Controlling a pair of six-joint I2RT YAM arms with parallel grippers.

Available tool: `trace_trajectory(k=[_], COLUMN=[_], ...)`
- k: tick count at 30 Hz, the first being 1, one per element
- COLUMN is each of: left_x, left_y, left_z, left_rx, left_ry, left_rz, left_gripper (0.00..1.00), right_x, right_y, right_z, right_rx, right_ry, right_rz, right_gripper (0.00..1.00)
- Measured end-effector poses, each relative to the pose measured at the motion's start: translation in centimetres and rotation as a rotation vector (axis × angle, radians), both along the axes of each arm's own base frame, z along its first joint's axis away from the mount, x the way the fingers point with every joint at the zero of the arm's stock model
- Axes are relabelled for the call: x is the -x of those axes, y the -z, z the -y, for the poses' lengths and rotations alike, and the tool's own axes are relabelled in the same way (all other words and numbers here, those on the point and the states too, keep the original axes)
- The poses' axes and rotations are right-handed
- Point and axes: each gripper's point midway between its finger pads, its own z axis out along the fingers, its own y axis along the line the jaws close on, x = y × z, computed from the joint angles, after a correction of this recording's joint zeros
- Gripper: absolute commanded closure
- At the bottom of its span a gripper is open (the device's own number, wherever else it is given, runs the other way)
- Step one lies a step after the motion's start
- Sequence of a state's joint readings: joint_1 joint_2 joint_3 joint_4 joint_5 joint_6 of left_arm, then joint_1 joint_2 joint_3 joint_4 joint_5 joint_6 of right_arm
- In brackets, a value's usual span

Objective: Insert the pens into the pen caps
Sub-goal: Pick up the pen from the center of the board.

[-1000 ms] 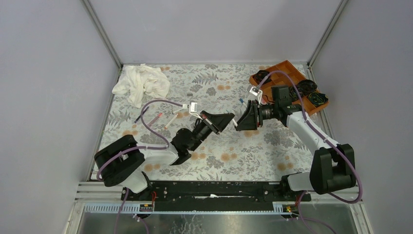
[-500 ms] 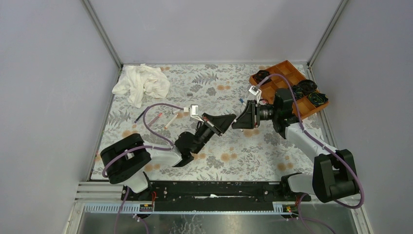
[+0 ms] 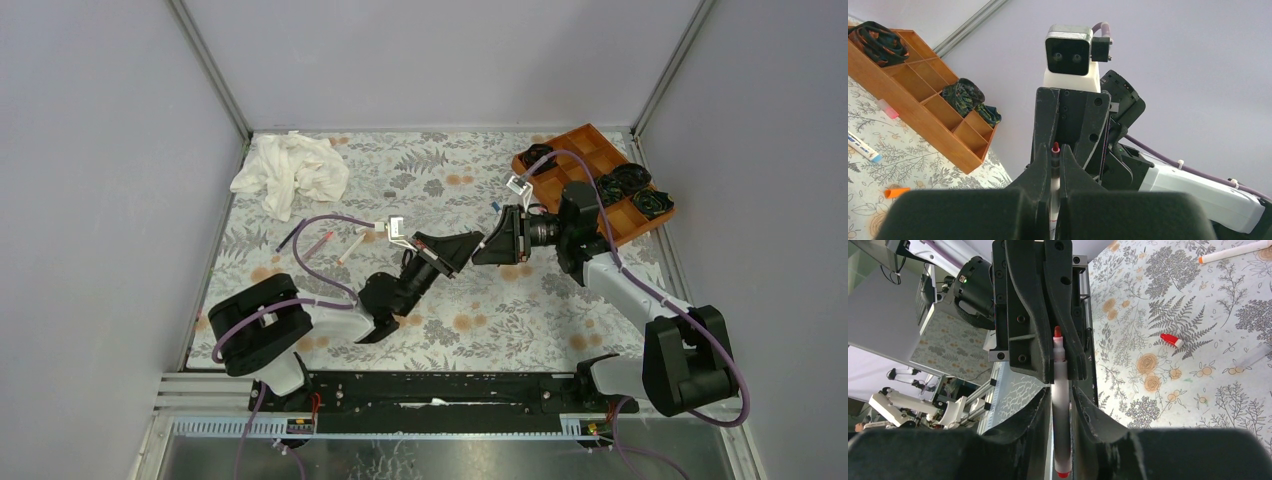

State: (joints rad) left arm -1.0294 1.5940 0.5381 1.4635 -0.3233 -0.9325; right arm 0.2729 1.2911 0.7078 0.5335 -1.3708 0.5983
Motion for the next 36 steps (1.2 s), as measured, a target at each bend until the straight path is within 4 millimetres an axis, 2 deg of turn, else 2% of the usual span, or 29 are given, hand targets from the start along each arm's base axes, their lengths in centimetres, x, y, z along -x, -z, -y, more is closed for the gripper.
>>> trace_trajectory(k=[4,9,10,12,14,18,21,24,28,31,32,36], left_x=[0.0,0.0,0.0,0.0,0.0,0.0,0.1,0.6,1.9,2.8,3.1,3.7], left_y=[-0.1,-0.1,-0.1,-0.1,-0.1,0.0,0.2,-0.5,-2.6,-3.6,-3.8,-1.9], left_z=[0.0,0.0,0.0,0.0,0.0,0.0,-0.3,-1.4,-3.4,-4.8,-5.2,-6.6], left_rx=[0.004,0.005,0.005,0.005,0.005,0.002,-0.003,-0.005,-0.018,-0.087,-0.116,-0.352], left_ry=[-0.003,-0.005,-0.005,-0.005,-0.005,-0.005,-0.009,-0.014,-0.020,-0.025,-0.028,-0.031], left_rz=[0.000,-0.001,-0.001,-0.001,-0.001,-0.004,-0.014,-0.012,0.005,0.024,0.034,0.015], left_gripper=[1.00,1.00,1.00,1.00,0.98,0.60,0.43,0.35,0.19,0.08,0.07,0.06], right_x=[0.1,0.1,0.1,0.1,0.1,0.1,0.1,0.0,0.1,0.2,0.2,-0.2], right_y=[0.0,0.0,0.0,0.0,0.0,0.2,0.5,0.7,1.0,1.4,1.5,1.5], right_z=[-0.1,-0.1,-0.1,-0.1,-0.1,-0.1,0.0,0.0,0.1,0.2,0.3,0.5], right_rx=[0.000,0.000,0.000,0.000,0.000,0.003,0.017,0.033,0.045,0.060,0.070,0.105], right_ry=[-0.003,-0.004,-0.004,-0.004,-0.004,-0.005,-0.008,-0.016,-0.026,-0.031,-0.030,-0.019], right_rz=[-0.003,-0.002,-0.002,-0.002,-0.003,0.005,0.011,0.033,0.063,0.087,0.099,0.162], right_gripper=[0.83,0.83,0.86,0.99,1.00,1.00,1.00,1.00,1.00,1.00,1.00,1.00])
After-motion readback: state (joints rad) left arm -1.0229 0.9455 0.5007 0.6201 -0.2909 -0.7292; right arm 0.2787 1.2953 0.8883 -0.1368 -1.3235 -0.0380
